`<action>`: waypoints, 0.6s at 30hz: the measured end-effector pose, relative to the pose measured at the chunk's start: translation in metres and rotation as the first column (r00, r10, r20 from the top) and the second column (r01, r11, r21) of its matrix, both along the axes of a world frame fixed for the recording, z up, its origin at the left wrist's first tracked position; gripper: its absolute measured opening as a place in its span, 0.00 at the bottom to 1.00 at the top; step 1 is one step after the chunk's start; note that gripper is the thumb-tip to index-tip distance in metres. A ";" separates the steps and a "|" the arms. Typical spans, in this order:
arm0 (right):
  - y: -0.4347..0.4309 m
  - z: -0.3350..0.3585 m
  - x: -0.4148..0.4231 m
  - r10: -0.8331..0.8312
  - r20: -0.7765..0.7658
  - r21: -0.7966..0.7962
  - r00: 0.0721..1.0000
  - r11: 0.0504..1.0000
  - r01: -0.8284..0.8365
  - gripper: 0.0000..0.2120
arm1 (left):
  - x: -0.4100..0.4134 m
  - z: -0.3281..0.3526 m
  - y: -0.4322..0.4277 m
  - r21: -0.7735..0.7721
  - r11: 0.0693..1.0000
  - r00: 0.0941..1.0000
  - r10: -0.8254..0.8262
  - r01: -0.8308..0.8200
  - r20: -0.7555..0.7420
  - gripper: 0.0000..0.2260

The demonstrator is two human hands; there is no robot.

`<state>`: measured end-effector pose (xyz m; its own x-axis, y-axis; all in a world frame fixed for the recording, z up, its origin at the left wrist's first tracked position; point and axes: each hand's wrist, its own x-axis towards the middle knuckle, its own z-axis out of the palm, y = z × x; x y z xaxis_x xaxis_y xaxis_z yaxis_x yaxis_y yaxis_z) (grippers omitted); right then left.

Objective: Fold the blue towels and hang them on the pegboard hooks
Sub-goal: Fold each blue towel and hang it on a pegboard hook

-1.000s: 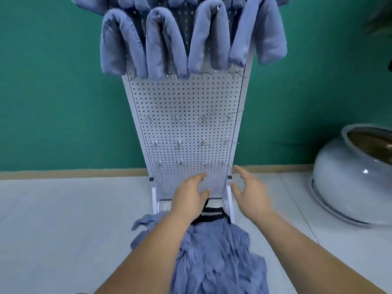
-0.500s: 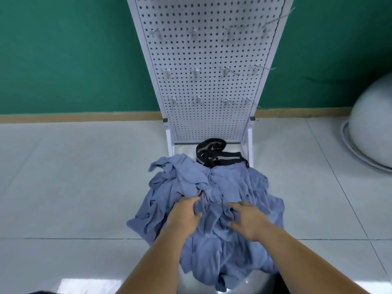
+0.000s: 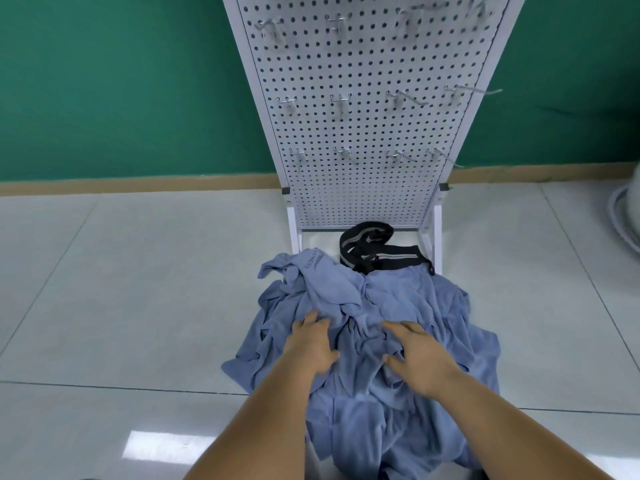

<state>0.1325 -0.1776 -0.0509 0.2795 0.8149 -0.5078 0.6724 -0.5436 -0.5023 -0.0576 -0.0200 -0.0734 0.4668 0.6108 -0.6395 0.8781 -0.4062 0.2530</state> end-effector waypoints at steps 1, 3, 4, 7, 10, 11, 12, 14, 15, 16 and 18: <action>0.002 0.000 0.002 -0.006 -0.005 0.007 1.000 1.000 0.006 0.31 | 0.001 -0.001 0.004 0.003 1.000 1.000 -0.013 0.013 -0.012 0.39; 0.007 0.001 0.005 -0.020 -0.011 0.007 1.000 1.000 0.020 0.31 | 0.003 -0.002 0.010 0.007 1.000 1.000 -0.008 0.008 0.002 0.38; 0.010 0.003 0.006 -0.028 -0.013 0.007 1.000 1.000 0.028 0.31 | 0.004 -0.002 0.013 0.006 1.000 1.000 0.007 -0.007 0.022 0.37; 0.024 0.008 0.007 -0.054 -0.036 0.030 0.998 0.998 0.056 0.30 | 0.010 -0.008 0.019 -0.034 0.998 0.997 0.060 -0.058 0.056 0.37; 0.033 0.007 0.004 -0.061 -0.051 0.060 0.997 0.996 0.064 0.30 | 0.013 -0.017 0.021 -0.074 0.996 0.999 0.042 -0.042 0.002 0.38; 0.035 0.005 0.003 -0.059 -0.056 0.059 0.997 0.996 0.062 0.30 | 0.012 -0.020 0.021 -0.069 0.996 0.999 0.050 -0.049 0.009 0.36; 0.036 0.005 0.002 -0.058 -0.062 0.054 0.996 0.997 0.061 0.30 | 0.012 -0.021 0.021 -0.044 0.996 0.995 0.082 -0.079 0.056 0.33; 0.038 0.005 0.001 -0.065 -0.079 0.045 0.995 0.997 0.069 0.30 | 0.009 -0.017 0.022 0.026 0.983 0.961 0.174 -0.184 0.213 0.22; 0.040 0.006 0.000 -0.066 -0.085 0.051 0.994 0.996 0.071 0.30 | 0.009 -0.012 0.023 0.048 0.973 0.937 0.204 -0.226 0.284 0.17; 0.041 0.008 0.000 -0.061 -0.087 0.064 0.994 0.996 0.067 0.31 | 0.009 -0.004 0.024 0.058 0.966 0.916 0.217 -0.250 0.338 0.13; 0.047 0.015 0.000 -0.033 -0.103 0.101 0.994 0.994 0.044 0.32 | 0.009 0.015 0.029 0.023 0.963 0.877 0.234 -0.268 0.419 0.08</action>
<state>0.1327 -0.1311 -0.0354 0.2634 0.8540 -0.4486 0.5952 -0.5098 -0.6211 -0.0482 0.0086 -0.0579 0.5008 0.7821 -0.3709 0.7783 -0.2193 0.5884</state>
